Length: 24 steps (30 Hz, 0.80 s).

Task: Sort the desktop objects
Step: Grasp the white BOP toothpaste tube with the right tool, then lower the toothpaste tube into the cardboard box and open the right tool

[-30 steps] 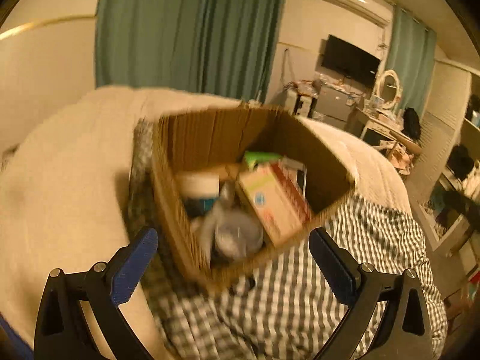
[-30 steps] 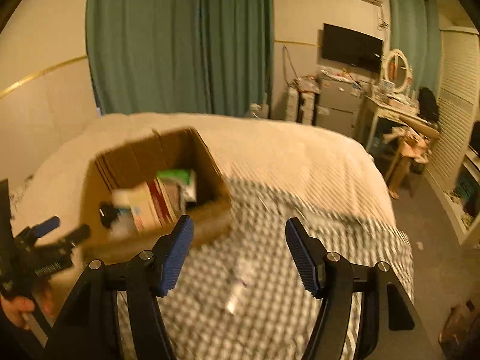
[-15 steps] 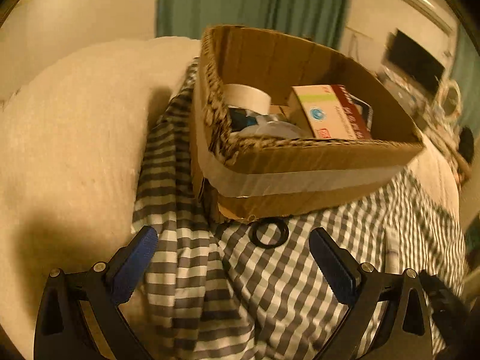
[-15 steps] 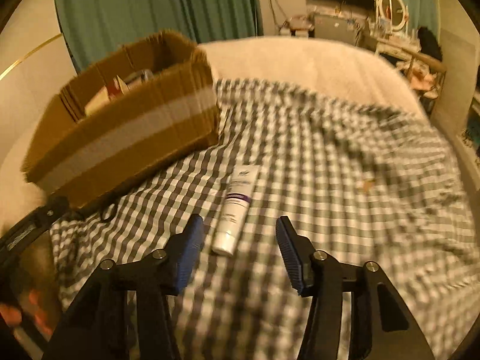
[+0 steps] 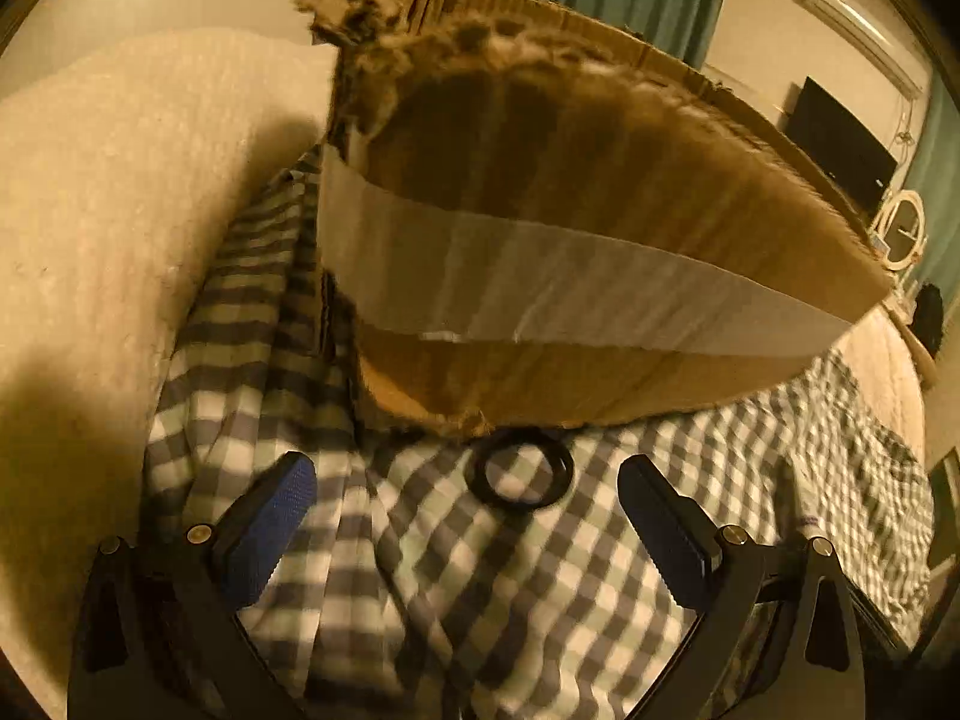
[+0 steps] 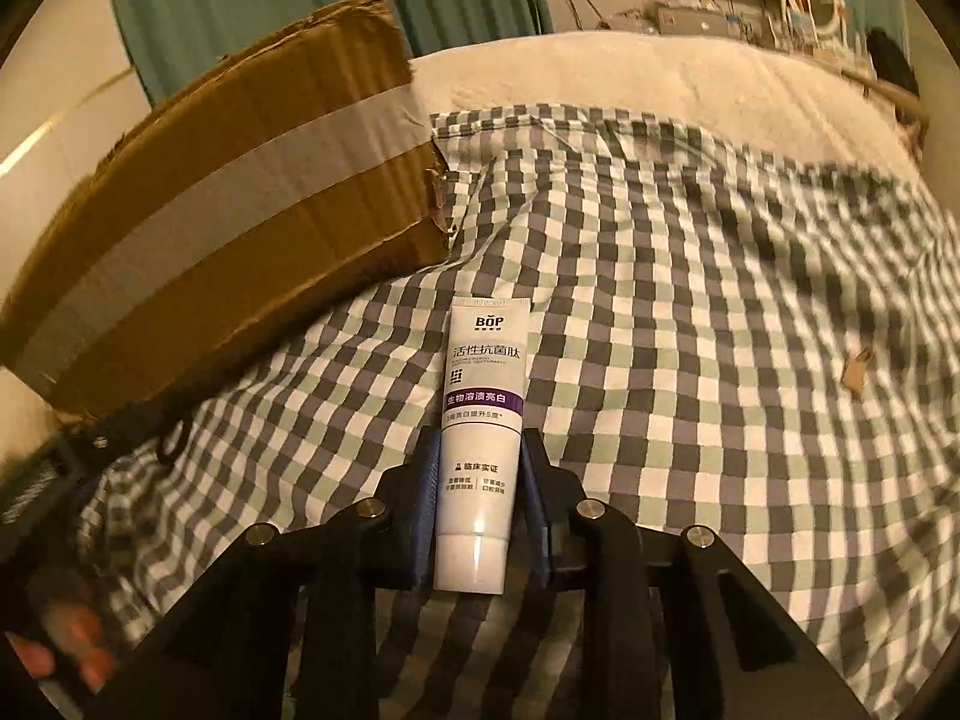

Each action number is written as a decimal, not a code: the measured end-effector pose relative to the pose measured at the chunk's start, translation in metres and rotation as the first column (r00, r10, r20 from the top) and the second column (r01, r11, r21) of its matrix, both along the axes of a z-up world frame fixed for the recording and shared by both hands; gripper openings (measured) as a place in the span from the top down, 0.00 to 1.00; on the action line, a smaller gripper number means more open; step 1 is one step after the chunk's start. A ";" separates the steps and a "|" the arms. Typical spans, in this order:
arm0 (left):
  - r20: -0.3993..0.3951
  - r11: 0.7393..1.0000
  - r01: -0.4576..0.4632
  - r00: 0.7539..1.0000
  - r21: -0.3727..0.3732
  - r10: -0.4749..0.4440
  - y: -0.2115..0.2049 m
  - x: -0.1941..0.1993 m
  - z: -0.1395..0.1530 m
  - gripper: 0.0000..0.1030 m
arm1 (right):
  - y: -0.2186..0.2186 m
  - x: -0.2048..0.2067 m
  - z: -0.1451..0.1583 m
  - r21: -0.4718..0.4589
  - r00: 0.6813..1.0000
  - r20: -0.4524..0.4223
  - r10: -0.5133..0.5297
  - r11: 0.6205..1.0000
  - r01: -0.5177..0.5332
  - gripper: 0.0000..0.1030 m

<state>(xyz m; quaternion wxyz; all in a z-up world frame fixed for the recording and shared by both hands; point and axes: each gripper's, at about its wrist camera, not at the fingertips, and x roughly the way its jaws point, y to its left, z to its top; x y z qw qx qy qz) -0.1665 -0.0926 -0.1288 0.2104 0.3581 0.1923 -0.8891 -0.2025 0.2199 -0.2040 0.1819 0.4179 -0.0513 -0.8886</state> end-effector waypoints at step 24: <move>0.019 0.988 0.059 0.998 0.142 -0.062 -0.019 0.045 0.021 0.95 | 0.040 0.047 0.046 -0.038 0.999 -0.005 -0.037 0.999 0.037 0.76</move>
